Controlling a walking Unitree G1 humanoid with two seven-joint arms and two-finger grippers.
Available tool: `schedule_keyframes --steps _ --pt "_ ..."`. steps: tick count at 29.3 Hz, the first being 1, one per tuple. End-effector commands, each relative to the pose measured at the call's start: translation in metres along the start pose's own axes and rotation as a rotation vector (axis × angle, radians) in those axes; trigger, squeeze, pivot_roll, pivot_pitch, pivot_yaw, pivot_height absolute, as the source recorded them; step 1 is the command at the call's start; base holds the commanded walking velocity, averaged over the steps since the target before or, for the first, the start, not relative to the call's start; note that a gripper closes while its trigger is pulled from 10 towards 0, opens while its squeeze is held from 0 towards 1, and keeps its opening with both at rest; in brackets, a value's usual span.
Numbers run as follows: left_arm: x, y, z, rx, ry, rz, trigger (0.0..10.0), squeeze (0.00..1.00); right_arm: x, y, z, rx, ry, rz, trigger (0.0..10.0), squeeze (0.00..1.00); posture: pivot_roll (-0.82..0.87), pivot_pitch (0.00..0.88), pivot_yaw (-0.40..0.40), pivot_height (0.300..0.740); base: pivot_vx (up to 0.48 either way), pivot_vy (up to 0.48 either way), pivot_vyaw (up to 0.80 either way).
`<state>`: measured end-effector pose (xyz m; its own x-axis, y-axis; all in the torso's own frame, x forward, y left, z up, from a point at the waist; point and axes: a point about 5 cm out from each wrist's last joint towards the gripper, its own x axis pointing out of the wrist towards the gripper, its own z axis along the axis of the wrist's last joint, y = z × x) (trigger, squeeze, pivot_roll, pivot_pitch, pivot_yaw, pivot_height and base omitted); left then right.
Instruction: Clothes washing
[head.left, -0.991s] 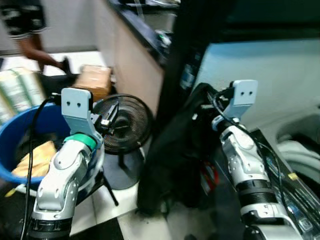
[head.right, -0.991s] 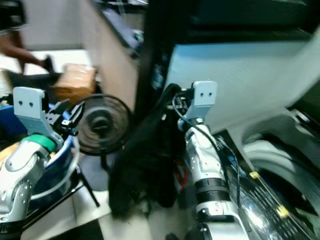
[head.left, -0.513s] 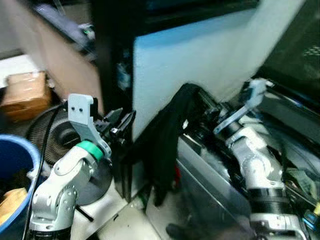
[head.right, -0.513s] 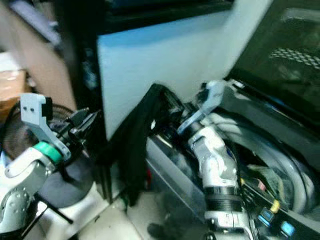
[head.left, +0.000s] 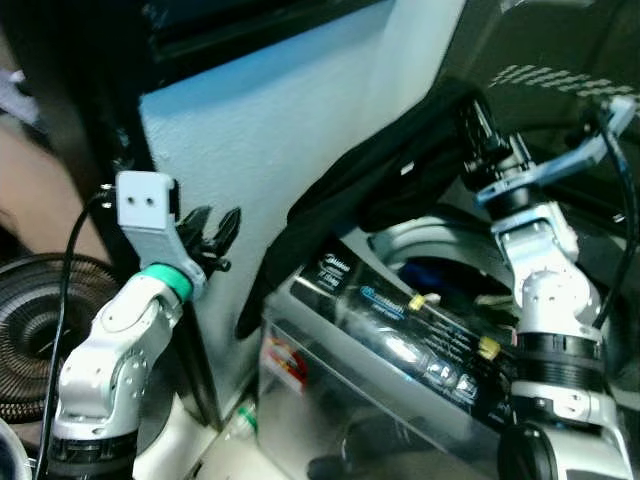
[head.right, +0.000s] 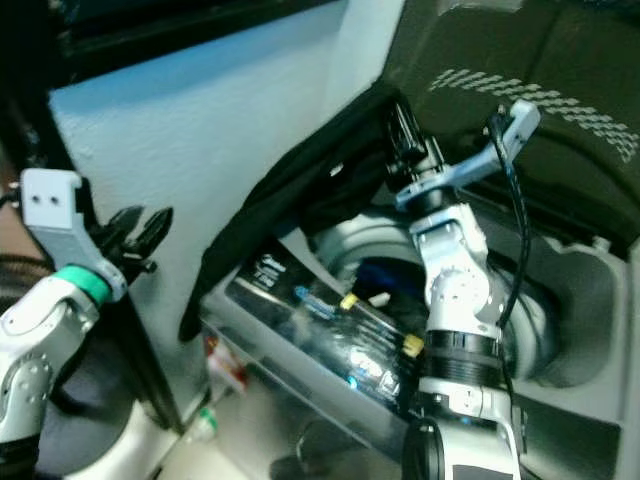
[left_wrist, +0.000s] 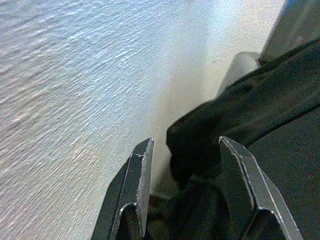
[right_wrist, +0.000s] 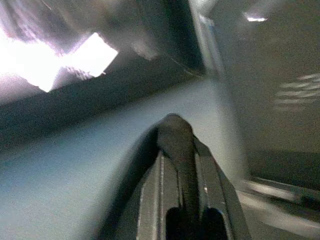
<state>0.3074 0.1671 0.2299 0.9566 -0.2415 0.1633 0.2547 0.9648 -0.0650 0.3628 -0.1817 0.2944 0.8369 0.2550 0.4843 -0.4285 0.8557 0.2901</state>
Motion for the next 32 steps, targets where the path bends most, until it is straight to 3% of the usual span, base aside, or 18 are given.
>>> schedule_keyframes --steps 1,6,7,11,13,16,20,23,32 --pt "0.004 0.000 0.003 0.036 -0.033 0.024 10.0 0.00 0.000 -0.007 -0.013 -0.118 0.084 -0.082 10.0 0.00 0.07 0.002 -0.043 0.740 0.000 0.000 -0.80" --pt "0.008 -0.005 0.010 0.163 -0.042 0.008 10.0 0.00 0.005 -0.017 0.005 -0.004 -0.028 -0.159 10.0 0.00 0.08 0.012 -0.040 0.740 0.000 0.000 -0.80" --pt "0.008 -0.005 0.010 0.163 -0.042 0.008 10.0 0.00 0.005 -0.017 0.005 -0.004 -0.028 -0.159 10.0 0.00 0.08 0.012 -0.040 0.740 0.000 0.000 -0.80" --pt "0.010 0.000 0.012 0.178 -0.059 0.021 10.0 0.00 0.007 -0.021 0.021 0.162 -0.089 -0.156 10.0 0.00 0.08 0.013 -0.026 0.740 0.000 0.000 -0.80" --pt "0.010 0.000 0.012 0.178 -0.059 0.021 10.0 0.00 0.007 -0.021 0.021 0.162 -0.089 -0.156 10.0 0.00 0.08 0.013 -0.026 0.740 0.000 0.000 -0.80" --pt "0.013 -0.001 0.013 0.175 -0.059 0.017 10.0 0.00 0.006 -0.021 0.019 0.084 -0.040 -0.146 10.0 0.00 0.08 0.018 -0.013 0.740 0.000 0.000 -0.80" --pt "0.014 -0.001 0.011 0.150 -0.053 0.027 10.0 0.00 0.005 -0.021 0.017 0.193 -0.072 -0.176 10.0 0.00 0.07 0.022 -0.004 0.740 0.000 0.000 -0.80" --pt "0.013 0.000 0.011 0.115 -0.059 0.041 10.0 0.00 0.006 -0.013 0.012 0.232 -0.062 -0.147 10.0 0.00 0.07 0.025 0.001 0.740 0.000 0.000 -0.80" --pt "0.009 -0.003 0.010 0.104 -0.064 0.045 10.0 0.00 0.010 0.024 -0.004 0.156 0.102 0.113 10.0 0.00 0.07 0.032 -0.017 0.740 0.000 0.000 -0.80"
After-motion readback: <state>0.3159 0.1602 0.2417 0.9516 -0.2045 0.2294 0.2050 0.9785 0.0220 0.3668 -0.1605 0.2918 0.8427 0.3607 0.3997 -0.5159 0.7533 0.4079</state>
